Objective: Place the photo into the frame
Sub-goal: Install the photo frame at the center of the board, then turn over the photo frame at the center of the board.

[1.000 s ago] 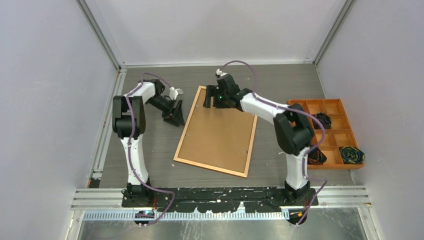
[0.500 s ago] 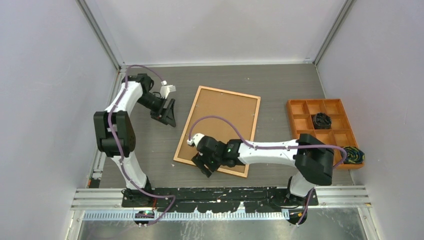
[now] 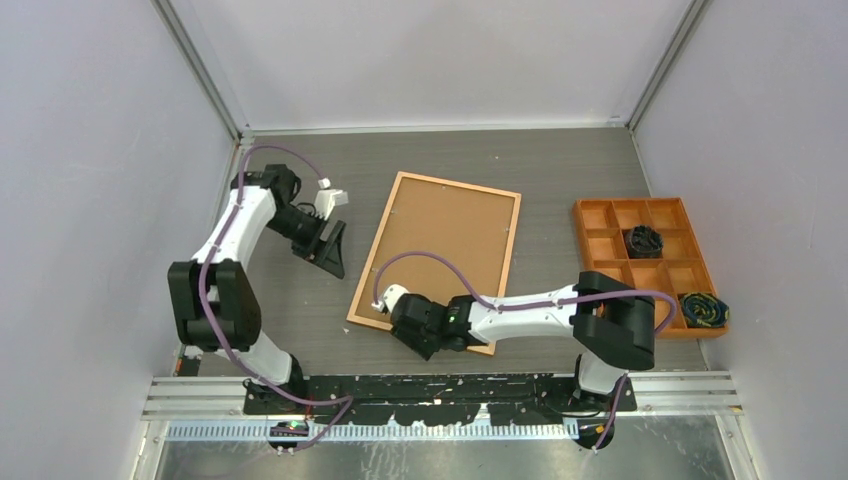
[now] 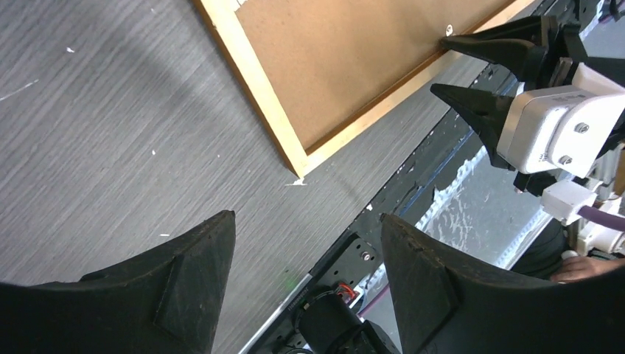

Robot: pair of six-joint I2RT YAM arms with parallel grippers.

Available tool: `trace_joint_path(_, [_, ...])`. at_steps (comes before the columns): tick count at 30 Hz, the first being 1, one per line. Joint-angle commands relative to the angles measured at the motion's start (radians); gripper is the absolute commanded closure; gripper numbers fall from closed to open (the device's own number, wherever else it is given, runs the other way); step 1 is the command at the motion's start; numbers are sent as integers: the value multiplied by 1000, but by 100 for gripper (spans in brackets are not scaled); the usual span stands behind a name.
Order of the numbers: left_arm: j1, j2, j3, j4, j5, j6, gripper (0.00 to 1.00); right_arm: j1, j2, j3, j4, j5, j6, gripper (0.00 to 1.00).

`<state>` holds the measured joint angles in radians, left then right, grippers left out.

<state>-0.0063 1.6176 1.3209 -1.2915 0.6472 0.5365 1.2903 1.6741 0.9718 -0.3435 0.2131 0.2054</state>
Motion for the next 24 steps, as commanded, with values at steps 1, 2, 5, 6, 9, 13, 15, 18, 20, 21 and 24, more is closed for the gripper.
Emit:
trace_joint_path(1, [2, -116, -43, 22, 16, 42, 26, 12, -5, -21, 56, 41, -27, 51])
trace_joint_path(2, [2, -132, -50, 28, 19, 53, 25, 12, -9, -24, 59, 45, -28, 53])
trace_joint_path(5, [0, -168, -64, 41, 24, 68, 22, 13, -10, -30, 65, 52, -31, 64])
trace_joint_path(6, [0, -181, -74, 46, 31, 79, 22, 14, -9, -29, 65, 51, -35, 70])
trace_joint_path(9, [-1, -250, -130, 78, 49, 142, 21, 13, 3, -11, 51, 51, -36, 87])
trace_joint_path(13, [-1, -407, -218, 118, 78, 299, 17, 14, -20, 31, 26, 63, -40, 99])
trace_joint_path(15, [-6, -474, -244, 127, 87, 383, 14, 12, -47, 56, 15, 73, -50, 99])
trace_joint_path(18, [-17, -565, -289, 143, 90, 529, 12, 2, -92, 98, 0, 53, -63, 99])
trace_joint_path(20, [-27, -621, -323, 144, 89, 639, 12, -20, -125, 136, -12, -9, -61, 99])
trace_joint_path(21, [-32, -655, -345, 156, 88, 688, 12, -32, -137, 153, -18, -39, -57, 99])
trace_joint_path(24, [-50, -772, -436, 266, 70, 776, 11, -77, -160, 206, -47, -148, -34, 99])
